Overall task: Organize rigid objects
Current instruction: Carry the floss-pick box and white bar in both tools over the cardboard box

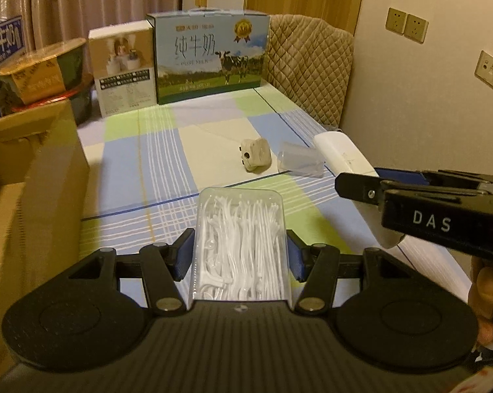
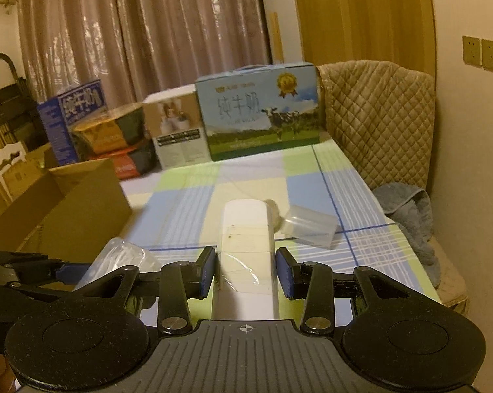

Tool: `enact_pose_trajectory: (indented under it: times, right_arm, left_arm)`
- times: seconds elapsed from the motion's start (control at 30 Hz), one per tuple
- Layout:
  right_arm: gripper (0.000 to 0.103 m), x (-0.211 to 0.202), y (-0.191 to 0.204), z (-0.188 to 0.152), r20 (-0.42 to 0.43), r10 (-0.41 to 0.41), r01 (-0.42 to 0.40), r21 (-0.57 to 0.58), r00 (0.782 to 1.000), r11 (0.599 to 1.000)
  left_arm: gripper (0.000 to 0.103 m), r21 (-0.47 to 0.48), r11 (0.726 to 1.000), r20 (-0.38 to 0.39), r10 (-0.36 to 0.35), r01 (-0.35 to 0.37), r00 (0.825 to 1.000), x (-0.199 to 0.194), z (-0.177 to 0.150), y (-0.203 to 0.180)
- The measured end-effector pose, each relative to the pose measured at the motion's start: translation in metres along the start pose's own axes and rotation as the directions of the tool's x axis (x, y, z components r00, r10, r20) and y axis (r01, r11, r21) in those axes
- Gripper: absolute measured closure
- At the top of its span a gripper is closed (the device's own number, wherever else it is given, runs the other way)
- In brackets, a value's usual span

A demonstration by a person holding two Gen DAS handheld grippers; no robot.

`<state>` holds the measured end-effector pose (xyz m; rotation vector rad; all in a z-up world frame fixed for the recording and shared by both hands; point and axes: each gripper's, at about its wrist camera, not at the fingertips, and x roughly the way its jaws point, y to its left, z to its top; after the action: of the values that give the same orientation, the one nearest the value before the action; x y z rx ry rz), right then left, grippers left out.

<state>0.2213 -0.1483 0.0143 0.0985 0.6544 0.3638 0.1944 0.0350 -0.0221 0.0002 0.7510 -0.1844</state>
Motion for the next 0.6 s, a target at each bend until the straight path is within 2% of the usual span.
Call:
enact_pose_trajectory:
  times: [0.6]
  right_arm:
    - [0.066, -0.052, 0.079, 0.009, 0.032, 0.115, -0.112, -0.08, 0.993, 0.99]
  left_arm:
    - [0.051, -0.029, 0.997, 0.068, 0.073, -0.071, 0.995, -0.1, -0.004, 0.031]
